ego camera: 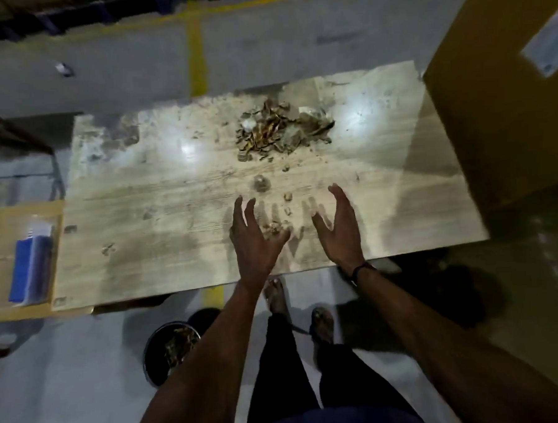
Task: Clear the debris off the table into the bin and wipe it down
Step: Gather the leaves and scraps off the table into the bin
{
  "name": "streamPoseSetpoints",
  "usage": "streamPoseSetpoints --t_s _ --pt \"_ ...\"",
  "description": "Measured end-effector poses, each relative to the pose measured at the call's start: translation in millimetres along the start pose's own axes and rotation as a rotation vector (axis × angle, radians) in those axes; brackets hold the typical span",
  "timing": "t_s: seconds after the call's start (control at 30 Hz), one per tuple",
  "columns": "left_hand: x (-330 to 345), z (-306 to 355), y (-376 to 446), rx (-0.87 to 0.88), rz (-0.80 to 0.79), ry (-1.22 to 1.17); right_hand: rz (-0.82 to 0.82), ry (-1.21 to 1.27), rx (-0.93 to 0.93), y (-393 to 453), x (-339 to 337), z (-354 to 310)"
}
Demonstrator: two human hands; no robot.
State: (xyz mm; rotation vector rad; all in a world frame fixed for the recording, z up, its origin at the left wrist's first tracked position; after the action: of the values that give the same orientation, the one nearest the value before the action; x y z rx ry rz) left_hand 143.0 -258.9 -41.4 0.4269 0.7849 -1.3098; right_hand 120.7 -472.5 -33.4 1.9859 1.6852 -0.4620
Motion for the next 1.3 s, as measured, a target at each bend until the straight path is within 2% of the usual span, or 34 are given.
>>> streamPoseSetpoints --t_s 0.1,0.2,0.33,0.5,0.67,0.9,1.0,1.1,1.17,1.23,1.3 --pt "35.3 -14.9 24.8 0.075 -0.093 0.165 -0.095 -0.100 0.013 -0.3 27.6 37.0" --pt "49.1 -23.1 43.9 0.120 -0.114 0.233 -0.189 -0.335 -0.055 1.1 52.9 61.4" --pt "61.2 -23.6 81.4 0.230 -0.119 0.223 -0.176 -0.540 -0.136 36.2 74.6 77.8" --pt "68.2 -5.4 152.9 0.161 -0.041 0.181 -0.151 -0.612 -0.174 109.2 77.8 90.8" --pt "76.6 16.4 213.0 0.193 -0.048 0.185 -0.065 -0.532 -0.144 170.1 72.0 97.3" --pt "36.8 33.6 245.0 0.315 0.031 0.051 0.299 -0.327 -0.139 210.2 36.4 98.0" --pt "33.1 50.1 297.5 0.312 -0.017 0.058 0.256 -0.248 -0.191 261.9 29.6 95.9" --pt "44.8 61.1 335.6 0.325 -0.232 0.112 0.060 -0.139 -0.198 302.5 42.7 96.0" --pt "53.3 58.8 336.7 0.357 -0.366 0.128 -0.011 -0.072 -0.197 306.0 54.7 95.1" --pt "56.8 48.9 323.0 0.393 -0.384 0.119 0.022 -0.060 -0.225 289.6 61.4 94.1" --pt "56.2 31.8 302.8 0.377 -0.308 0.072 0.076 -0.118 -0.257 259.7 67.4 91.8"
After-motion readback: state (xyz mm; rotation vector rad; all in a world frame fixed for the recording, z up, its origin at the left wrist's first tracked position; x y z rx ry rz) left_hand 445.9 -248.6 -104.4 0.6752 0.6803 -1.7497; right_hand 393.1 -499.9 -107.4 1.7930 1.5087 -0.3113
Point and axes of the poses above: each hand's wrist, its own y-axis towards the middle knuckle, its own x-axis out of the palm, z = x × y, the point moved 6 cm from there along y, towards the middle knuckle, and after that the axes turned 14 degrees about -x, right-handed, at the moved point
